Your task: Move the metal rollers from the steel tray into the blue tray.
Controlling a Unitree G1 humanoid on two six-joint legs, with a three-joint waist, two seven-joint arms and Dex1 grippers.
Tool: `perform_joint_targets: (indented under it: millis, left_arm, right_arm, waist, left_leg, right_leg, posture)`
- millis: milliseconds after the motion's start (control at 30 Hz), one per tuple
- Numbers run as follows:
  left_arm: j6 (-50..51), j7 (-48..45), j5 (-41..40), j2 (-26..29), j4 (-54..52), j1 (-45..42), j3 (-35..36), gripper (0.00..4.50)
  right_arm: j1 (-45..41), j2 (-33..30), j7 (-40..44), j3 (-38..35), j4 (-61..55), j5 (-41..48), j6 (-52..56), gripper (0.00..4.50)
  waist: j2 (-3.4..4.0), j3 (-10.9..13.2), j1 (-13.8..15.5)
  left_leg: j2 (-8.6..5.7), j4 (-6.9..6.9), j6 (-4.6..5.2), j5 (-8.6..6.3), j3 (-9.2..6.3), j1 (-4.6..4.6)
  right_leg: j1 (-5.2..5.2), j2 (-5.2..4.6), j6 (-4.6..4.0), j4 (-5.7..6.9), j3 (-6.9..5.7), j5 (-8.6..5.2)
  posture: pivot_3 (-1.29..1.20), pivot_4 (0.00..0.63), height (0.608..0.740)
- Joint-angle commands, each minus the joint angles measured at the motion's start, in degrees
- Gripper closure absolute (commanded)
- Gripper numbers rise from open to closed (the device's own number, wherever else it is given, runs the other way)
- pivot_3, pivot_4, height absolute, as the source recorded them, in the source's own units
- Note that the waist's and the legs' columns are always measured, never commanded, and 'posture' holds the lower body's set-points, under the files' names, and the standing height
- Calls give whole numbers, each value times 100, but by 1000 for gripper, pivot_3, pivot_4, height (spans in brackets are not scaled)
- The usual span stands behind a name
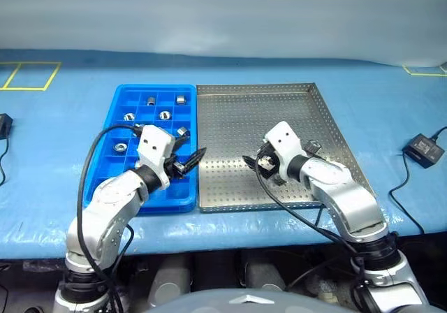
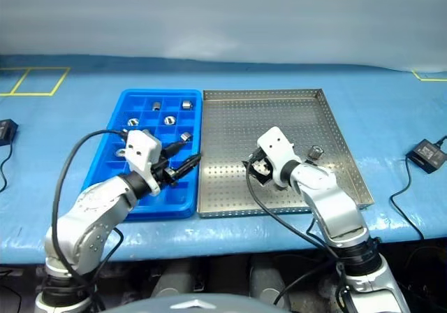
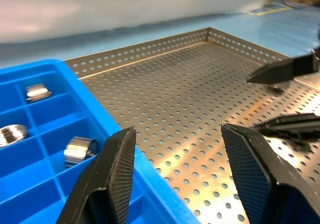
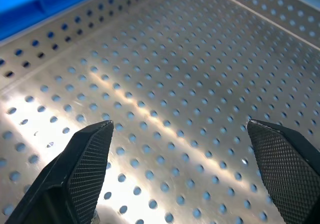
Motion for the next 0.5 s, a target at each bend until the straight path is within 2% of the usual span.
perform_joint_targets:
  millis: [33, 300, 500]
  left_arm:
    - [-301, -144, 23, 79, 104, -36, -218, 1557]
    - [-562, -276, 39, 120, 250, -49, -650, 1557]
    - [-645, -411, -63, 159, 282, -58, -687, 1557]
  right_arm:
    - [97, 32, -267, -207, -178, -75, 383, 0]
    - [357, 215, -760, -504, -351, -125, 1010, 0]
    - [627, 166, -821, -496, -462, -71, 1263, 0]
  waist:
    - [0, 0, -31]
    - [0, 0, -111]
    - [0, 0, -154]
  left_leg:
    - [0, 0, 1, 0, 1, 0]
    - [0, 2, 4, -1, 6, 0]
    - [1, 2, 4, -1, 7, 0]
  right_leg:
    - [0, 0, 0, 0, 1, 0]
    - [-1, 4, 6, 0, 7, 2]
    - [-2, 6, 6, 0, 8, 1]
  posture:
    - [-23, 150, 740]
    - [-47, 150, 740]
    - [-59, 150, 740]
